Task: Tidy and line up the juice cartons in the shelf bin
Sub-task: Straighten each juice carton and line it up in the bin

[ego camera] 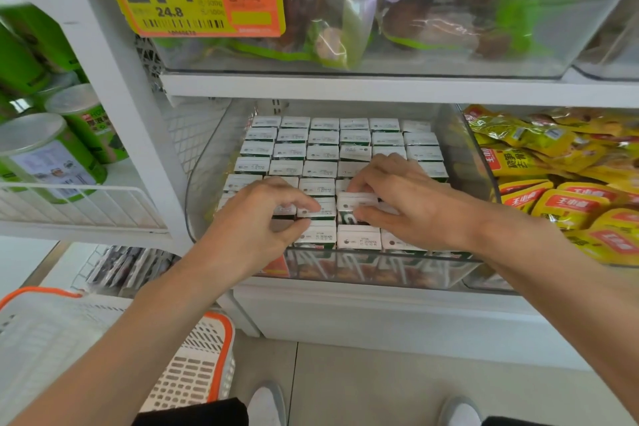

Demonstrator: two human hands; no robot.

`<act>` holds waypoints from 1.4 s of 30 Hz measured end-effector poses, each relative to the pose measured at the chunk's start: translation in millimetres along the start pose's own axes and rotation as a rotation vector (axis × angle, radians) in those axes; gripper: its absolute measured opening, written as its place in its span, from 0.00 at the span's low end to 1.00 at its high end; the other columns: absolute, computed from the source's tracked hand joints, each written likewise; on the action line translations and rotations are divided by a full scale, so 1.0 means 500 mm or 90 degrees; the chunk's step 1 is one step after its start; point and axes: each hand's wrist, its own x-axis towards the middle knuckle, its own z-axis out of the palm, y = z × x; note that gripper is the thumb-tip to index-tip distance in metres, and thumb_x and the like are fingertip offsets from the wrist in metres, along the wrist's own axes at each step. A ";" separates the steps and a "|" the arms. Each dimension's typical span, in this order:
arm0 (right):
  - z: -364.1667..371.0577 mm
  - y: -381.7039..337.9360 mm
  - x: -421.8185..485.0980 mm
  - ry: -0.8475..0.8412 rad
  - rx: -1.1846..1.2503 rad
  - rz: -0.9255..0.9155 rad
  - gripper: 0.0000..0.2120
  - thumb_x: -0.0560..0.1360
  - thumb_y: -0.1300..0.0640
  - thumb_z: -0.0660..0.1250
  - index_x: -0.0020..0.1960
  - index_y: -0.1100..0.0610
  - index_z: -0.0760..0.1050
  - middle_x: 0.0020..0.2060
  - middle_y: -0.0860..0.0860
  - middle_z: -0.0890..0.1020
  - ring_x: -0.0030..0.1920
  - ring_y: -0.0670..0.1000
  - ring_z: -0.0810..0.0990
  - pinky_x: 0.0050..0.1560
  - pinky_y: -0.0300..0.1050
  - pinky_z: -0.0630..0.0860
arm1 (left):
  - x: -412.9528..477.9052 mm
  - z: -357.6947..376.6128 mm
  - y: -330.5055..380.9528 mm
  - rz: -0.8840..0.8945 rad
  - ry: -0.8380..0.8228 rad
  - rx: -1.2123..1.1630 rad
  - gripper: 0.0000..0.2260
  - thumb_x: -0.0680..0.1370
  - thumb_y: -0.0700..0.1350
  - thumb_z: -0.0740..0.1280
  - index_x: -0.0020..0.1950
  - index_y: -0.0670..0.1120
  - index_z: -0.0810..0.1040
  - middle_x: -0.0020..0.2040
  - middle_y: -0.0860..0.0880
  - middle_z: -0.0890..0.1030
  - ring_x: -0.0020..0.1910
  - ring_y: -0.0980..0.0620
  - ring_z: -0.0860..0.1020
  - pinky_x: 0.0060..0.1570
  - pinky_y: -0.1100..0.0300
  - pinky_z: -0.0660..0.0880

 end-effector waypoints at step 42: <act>0.049 -0.086 -0.039 0.302 0.767 0.127 0.10 0.79 0.59 0.74 0.59 0.52 0.80 0.45 0.52 0.89 0.43 0.48 0.88 0.45 0.34 0.81 | -0.007 -0.033 0.024 -0.131 -0.082 -0.610 0.14 0.85 0.47 0.64 0.70 0.50 0.78 0.59 0.48 0.87 0.59 0.48 0.86 0.60 0.58 0.81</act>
